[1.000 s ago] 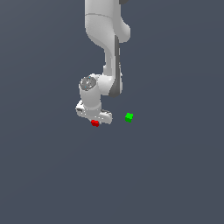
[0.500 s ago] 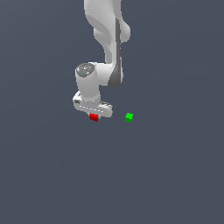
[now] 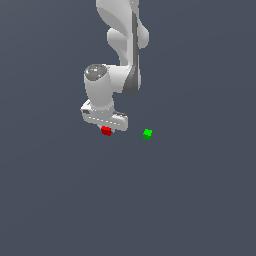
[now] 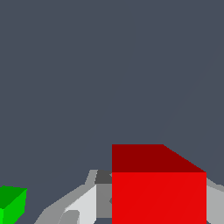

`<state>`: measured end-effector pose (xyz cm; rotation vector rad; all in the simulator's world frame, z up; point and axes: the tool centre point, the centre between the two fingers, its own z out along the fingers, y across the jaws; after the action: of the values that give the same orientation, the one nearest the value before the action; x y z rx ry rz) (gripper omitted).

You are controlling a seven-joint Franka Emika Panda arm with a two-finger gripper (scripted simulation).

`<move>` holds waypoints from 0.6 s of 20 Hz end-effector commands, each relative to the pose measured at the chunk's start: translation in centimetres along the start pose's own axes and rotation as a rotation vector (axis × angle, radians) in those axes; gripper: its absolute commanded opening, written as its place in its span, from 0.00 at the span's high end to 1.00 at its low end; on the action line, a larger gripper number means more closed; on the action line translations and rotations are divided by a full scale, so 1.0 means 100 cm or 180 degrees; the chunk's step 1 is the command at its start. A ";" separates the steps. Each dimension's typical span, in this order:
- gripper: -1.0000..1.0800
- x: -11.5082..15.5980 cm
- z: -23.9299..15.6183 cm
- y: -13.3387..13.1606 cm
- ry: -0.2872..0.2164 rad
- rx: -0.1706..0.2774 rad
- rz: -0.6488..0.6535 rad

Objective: Stack the red cube on top of the green cube.

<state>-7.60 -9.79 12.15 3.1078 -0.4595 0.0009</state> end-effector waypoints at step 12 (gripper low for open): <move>1.00 -0.016 0.010 -0.027 -0.0002 0.0000 -0.0002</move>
<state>-8.14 -7.66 11.41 3.1075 -0.4604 -0.0004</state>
